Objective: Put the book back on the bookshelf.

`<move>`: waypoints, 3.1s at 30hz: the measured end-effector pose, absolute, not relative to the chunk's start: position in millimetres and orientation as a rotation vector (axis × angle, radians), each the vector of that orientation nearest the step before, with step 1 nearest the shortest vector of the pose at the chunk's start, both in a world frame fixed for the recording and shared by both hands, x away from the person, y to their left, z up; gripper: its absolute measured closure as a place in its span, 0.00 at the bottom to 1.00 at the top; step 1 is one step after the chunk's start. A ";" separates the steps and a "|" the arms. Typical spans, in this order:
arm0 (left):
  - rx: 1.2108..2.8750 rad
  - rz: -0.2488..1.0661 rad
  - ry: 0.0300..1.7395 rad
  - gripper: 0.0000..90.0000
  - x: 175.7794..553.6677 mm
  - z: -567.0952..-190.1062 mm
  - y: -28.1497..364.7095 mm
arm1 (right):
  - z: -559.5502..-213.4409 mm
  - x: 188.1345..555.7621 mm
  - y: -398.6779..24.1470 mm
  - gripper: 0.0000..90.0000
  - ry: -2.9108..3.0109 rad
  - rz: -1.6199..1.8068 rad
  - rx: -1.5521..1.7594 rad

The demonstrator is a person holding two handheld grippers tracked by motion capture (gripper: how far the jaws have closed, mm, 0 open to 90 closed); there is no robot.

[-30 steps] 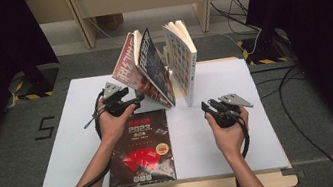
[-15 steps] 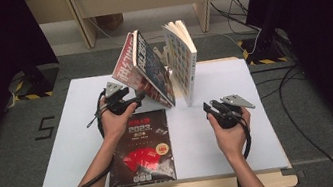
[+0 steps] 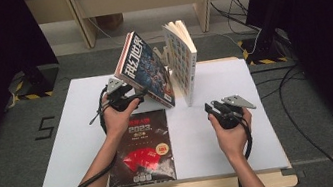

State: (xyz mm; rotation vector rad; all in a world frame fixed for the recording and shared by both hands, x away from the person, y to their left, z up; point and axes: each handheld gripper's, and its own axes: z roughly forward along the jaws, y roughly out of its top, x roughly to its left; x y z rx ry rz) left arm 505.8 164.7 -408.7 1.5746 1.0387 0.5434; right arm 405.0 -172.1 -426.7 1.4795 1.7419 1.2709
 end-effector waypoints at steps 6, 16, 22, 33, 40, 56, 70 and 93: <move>1.565 0.577 1.039 0.42 509.8 -402.1 155.6 | -428.1 405.1 -172.4 0.68 1.747 1.275 1.480; 1.540 0.623 1.051 0.58 517.1 -397.5 145.7 | -428.4 405.2 -176.4 0.68 1.743 1.277 1.487; 1.526 0.634 1.063 0.65 520.2 -393.4 138.5 | -429.0 404.6 -179.4 0.67 1.739 1.279 1.505; 1.514 0.613 1.105 0.70 523.4 -379.9 116.7 | -429.2 404.4 -183.7 0.67 1.733 1.283 1.519; 1.505 0.629 1.127 0.70 527.9 -376.2 110.0 | -430.2 404.3 -187.9 0.67 1.728 1.288 1.534; 1.494 0.631 1.192 0.82 533.7 -368.9 110.4 | -434.4 405.3 -190.1 0.66 1.745 1.278 1.567; 1.536 0.838 1.030 0.85 522.7 -366.7 90.4 | -437.7 406.6 -190.1 0.66 1.756 1.273 1.574; 1.424 0.671 1.091 0.78 527.1 -367.4 62.4 | -440.4 406.9 -189.3 0.66 1.785 1.250 1.570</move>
